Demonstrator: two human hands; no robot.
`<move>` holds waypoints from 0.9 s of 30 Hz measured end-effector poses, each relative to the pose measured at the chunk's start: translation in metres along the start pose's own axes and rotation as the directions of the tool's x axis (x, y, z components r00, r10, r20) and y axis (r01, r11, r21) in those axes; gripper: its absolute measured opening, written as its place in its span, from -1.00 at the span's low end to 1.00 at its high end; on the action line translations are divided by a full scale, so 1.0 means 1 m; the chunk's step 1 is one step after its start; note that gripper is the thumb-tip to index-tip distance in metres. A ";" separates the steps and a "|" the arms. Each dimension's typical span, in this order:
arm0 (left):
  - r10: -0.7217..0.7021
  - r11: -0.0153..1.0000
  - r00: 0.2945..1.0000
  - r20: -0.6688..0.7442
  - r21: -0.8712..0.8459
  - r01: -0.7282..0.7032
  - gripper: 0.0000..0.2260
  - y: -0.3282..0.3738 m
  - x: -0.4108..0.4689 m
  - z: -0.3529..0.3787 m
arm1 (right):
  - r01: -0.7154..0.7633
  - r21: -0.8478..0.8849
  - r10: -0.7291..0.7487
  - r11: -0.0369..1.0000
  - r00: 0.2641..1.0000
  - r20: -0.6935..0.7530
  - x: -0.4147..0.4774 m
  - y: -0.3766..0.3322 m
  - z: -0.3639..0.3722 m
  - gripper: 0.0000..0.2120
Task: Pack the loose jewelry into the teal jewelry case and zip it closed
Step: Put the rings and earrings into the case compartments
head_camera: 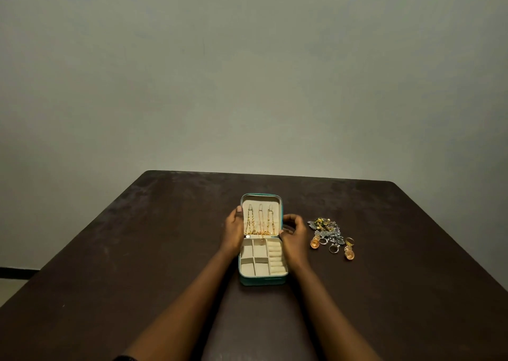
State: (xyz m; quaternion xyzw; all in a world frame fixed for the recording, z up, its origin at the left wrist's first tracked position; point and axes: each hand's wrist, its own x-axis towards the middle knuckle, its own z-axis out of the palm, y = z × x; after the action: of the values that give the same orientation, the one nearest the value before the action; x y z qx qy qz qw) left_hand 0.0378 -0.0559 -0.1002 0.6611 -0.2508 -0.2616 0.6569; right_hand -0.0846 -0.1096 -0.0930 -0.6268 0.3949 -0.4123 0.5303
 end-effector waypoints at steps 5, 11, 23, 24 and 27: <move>-0.027 1.000 0.999 0.032 0.012 0.026 -0.71 -0.002 -0.003 0.005 | -0.011 -0.111 0.009 0.994 1.000 -0.017 0.000 -0.001 -0.011 -0.70; 0.007 0.999 0.999 -0.039 -0.033 -0.008 -0.73 -0.001 -0.006 0.011 | -0.015 -0.428 -0.078 0.903 0.977 -0.200 -0.001 -0.011 -0.049 -0.85; 0.101 0.990 0.994 -0.050 -0.094 -0.105 -0.72 -0.005 -0.005 0.013 | -0.267 -0.775 -0.043 0.573 0.934 -0.353 -0.008 -0.002 -0.082 -0.78; 0.095 0.991 0.994 -0.045 -0.092 -0.099 -0.72 -0.004 -0.005 0.012 | -0.258 -0.783 -0.048 0.565 0.938 -0.344 -0.007 -0.002 -0.081 -0.78; 0.101 0.991 0.994 -0.046 -0.082 -0.104 -0.71 -0.005 -0.006 0.011 | -0.225 -0.820 -0.076 0.526 0.948 -0.308 -0.008 0.002 -0.079 -0.78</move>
State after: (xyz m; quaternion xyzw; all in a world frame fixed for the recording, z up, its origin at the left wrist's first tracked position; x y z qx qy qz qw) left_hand 0.0257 -0.0600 -0.1052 0.6243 -0.2594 -0.2241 0.7020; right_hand -0.1615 -0.1292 -0.0876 -0.7149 0.6487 -0.2373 0.1084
